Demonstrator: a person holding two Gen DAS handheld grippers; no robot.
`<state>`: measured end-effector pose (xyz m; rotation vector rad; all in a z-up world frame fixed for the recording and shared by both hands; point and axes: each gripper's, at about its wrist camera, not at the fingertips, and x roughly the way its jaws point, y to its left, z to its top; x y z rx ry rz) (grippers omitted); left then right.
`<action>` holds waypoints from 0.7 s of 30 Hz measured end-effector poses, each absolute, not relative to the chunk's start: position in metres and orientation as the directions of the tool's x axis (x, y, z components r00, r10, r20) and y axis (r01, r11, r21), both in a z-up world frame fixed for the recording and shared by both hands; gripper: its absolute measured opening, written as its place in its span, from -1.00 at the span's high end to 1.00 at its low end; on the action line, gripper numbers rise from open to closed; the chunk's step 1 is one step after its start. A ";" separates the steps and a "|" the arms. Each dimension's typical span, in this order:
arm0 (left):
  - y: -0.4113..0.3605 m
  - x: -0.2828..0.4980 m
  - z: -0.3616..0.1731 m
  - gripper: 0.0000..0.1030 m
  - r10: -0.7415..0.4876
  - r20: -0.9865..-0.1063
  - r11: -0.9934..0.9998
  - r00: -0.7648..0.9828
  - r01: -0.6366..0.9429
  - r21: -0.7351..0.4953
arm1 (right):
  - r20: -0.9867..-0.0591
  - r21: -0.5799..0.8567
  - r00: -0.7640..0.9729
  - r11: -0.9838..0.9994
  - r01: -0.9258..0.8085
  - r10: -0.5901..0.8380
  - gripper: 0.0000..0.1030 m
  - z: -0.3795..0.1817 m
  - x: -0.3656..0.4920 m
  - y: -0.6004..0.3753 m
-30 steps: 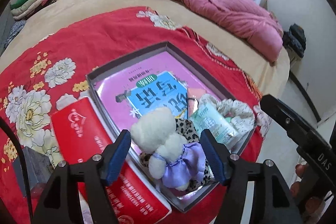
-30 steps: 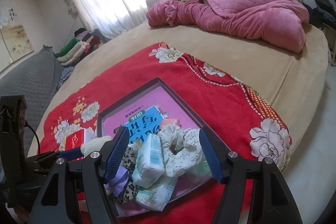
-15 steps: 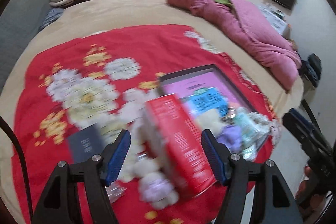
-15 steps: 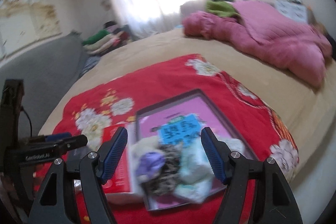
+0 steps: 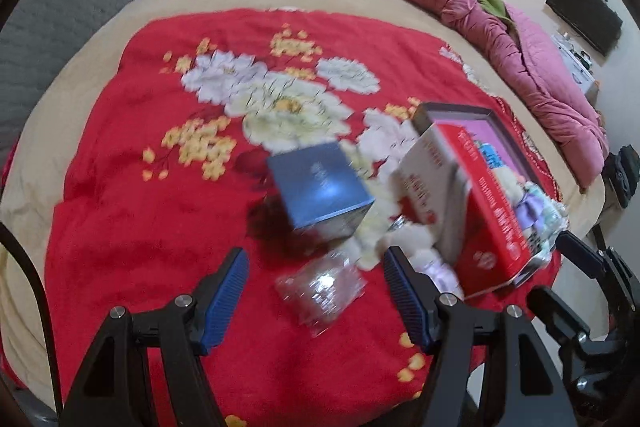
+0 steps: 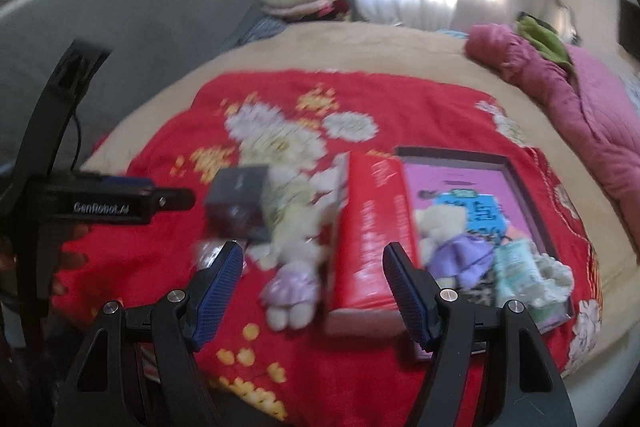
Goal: Organize soft objects
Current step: 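Grasp the clear plastic bag with left gripper while right grasps the small bear in lilac dress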
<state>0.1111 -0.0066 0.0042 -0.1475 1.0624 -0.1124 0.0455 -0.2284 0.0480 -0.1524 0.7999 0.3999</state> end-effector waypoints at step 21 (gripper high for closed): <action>0.003 0.130 -0.080 -0.34 -0.307 -0.886 0.949 0.348 0.048 -0.310 | -0.753 -0.529 0.648 0.690 -0.494 -0.113 -0.43 -0.072 0.054 -0.136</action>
